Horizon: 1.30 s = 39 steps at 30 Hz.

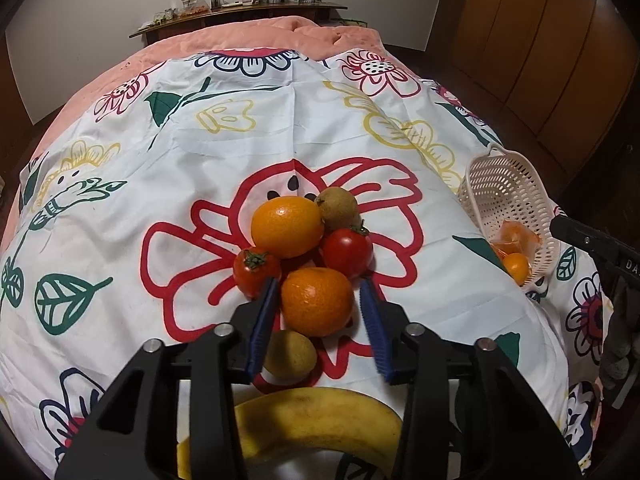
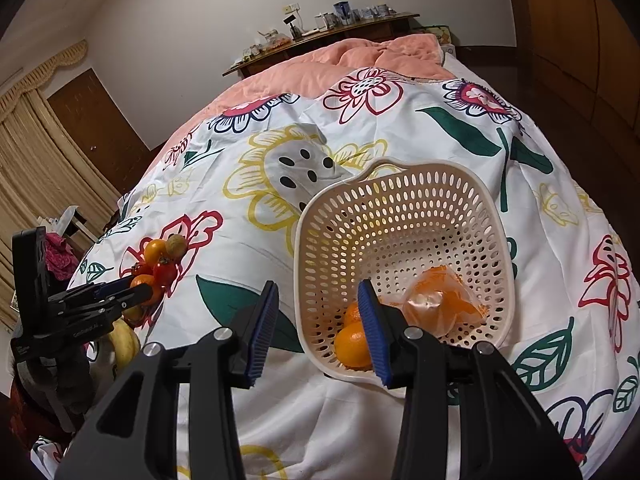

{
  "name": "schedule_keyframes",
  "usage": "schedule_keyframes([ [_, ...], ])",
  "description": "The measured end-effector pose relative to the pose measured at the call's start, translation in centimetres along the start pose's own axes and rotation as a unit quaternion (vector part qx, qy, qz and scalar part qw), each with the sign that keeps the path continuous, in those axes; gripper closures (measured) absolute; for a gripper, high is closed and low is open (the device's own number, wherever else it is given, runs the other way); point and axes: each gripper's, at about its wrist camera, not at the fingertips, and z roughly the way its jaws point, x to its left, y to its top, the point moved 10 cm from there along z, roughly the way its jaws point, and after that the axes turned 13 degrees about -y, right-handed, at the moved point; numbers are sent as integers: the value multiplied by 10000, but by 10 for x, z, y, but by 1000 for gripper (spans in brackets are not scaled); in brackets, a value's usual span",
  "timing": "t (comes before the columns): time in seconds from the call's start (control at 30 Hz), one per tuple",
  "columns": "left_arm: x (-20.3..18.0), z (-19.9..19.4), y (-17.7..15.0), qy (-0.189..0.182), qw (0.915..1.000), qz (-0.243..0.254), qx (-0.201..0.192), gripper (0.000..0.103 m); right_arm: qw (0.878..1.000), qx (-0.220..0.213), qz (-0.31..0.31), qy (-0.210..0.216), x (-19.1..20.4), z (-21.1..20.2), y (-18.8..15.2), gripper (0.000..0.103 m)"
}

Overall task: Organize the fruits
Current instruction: 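Drop the orange into the basket with the right tool while the left tool grasps another orange, then carry the orange into the white basket and open the left tool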

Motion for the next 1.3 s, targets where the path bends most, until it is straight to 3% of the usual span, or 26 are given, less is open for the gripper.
schedule_keyframes([
  [0.57, -9, -3, -6, 14, 9999, 157, 16, 63, 9998, -38, 188, -29, -10, 0, 1, 61],
  [0.8, -14, -21, 3, 0, 9997, 134, -184, 63, 9993, -105, 339, -80, -20, -2, 3, 61],
  [1.03, -48, -33, 19, -183, 9983, 445, -338, 63, 9986, -186, 489, -119, -31, -6, 7, 61],
  [1.3, -109, -4, 42, -681, 9929, 949, -230, 63, 9967, -195, 761, -182, -51, -7, 5, 61],
])
